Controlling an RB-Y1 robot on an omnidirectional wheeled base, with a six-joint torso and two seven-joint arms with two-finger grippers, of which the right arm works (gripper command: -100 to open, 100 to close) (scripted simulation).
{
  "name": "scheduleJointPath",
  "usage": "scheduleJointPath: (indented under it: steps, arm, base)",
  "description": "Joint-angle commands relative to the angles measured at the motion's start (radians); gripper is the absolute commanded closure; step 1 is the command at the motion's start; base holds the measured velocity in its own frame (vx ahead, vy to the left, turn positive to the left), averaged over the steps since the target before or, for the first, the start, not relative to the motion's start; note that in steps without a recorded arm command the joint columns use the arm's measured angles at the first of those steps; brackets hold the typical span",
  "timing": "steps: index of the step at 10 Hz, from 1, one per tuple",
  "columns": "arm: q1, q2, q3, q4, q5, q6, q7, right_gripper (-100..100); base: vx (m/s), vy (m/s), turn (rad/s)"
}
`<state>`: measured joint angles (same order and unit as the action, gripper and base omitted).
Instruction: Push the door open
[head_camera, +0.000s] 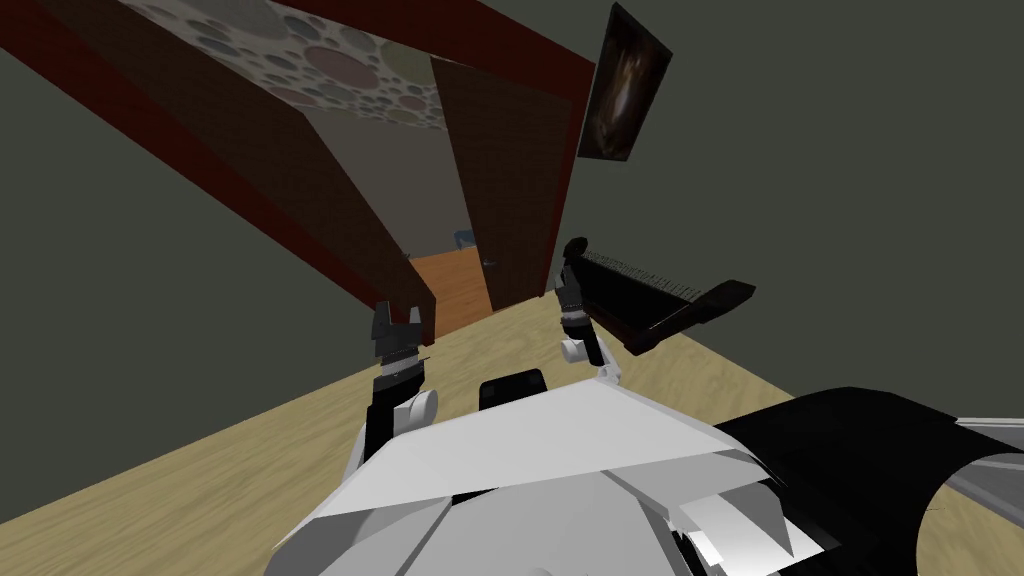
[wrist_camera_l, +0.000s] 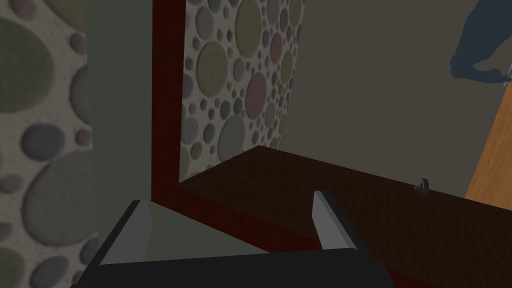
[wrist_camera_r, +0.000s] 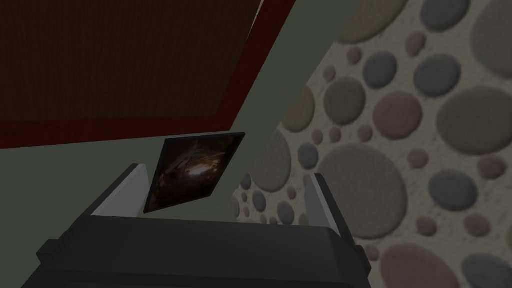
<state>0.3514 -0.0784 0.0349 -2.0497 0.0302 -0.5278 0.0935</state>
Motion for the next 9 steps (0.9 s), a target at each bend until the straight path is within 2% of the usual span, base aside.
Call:
scheduleJointPath:
  steps: [1, 9]
  arm:
    - [-0.018, -0.003, -0.001, 0.049, 0.000, -0.011, -0.002, -100]
    - [-0.099, -0.010, -0.005, 0.277, 0.000, -0.053, -0.018, -100]
  base:
    - [0.103, 0.008, 0.037]
    - [0.101, 0.007, 0.037]
